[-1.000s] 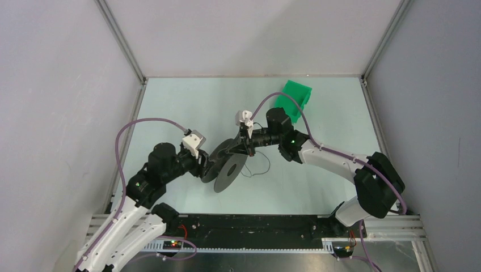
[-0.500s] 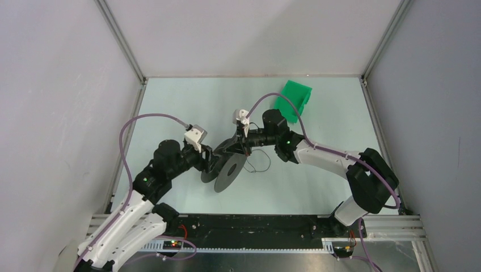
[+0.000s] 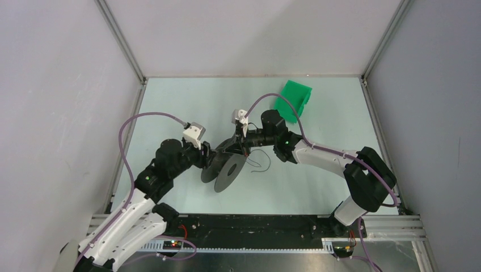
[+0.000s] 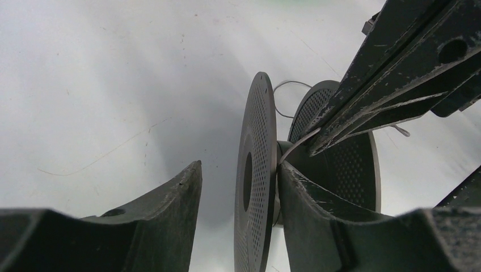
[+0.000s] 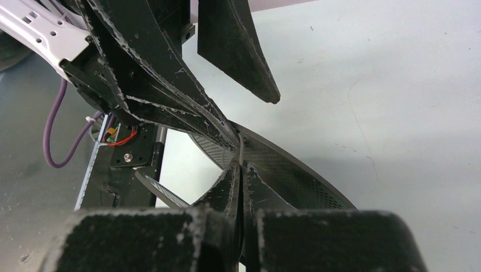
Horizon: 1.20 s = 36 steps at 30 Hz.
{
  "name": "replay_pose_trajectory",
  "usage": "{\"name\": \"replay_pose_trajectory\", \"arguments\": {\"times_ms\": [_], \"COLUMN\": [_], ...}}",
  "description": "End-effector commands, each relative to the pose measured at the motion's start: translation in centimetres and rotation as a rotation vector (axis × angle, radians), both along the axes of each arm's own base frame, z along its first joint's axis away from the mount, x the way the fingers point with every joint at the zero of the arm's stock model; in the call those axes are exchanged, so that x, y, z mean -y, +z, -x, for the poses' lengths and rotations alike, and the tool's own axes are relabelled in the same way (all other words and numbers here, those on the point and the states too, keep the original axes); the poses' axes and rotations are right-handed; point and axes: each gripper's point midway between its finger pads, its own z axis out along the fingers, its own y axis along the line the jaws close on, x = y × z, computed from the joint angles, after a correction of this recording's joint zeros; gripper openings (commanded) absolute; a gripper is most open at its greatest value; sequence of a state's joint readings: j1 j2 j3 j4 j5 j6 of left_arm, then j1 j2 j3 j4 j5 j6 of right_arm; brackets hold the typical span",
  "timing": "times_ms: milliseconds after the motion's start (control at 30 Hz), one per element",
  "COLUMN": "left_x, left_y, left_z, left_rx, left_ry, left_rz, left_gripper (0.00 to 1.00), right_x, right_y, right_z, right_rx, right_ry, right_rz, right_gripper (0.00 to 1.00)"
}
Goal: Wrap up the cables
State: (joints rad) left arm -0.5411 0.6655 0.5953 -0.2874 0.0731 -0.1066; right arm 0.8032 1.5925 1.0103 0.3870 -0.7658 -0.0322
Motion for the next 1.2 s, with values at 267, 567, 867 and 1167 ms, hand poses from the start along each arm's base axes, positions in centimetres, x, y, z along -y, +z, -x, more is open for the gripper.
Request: {"name": "replay_pose_trajectory", "arguments": {"times_ms": [267,567,867,1167], "left_x": [0.8,0.3,0.3,1.1], "left_y": [0.7,0.3,-0.3,-0.5], "left_z": [0.1,-0.6,-0.8,-0.4], "left_rx": [0.049,0.061,0.05,0.057], "left_ry": [-0.021,0.068,0.081,0.051], "left_rz": [0.01,-0.004,-0.016,-0.007], "left_gripper": [0.6,0.58,0.53,0.56], "right_x": [-0.6,-0.6,-0.6,-0.6], "right_y": [2.3,2.2,2.2,2.3], "right_z": [-0.8,-0.8,-0.9,-0.9], "right_rx": [0.036,0.027,0.024,0.024], "right_ry": [-0.015,-0.017,-0.022,-0.022], "right_rz": [-0.052,-0.05,-0.049,-0.051], "right_gripper": [0.0,0.0,0.0,0.0]}}
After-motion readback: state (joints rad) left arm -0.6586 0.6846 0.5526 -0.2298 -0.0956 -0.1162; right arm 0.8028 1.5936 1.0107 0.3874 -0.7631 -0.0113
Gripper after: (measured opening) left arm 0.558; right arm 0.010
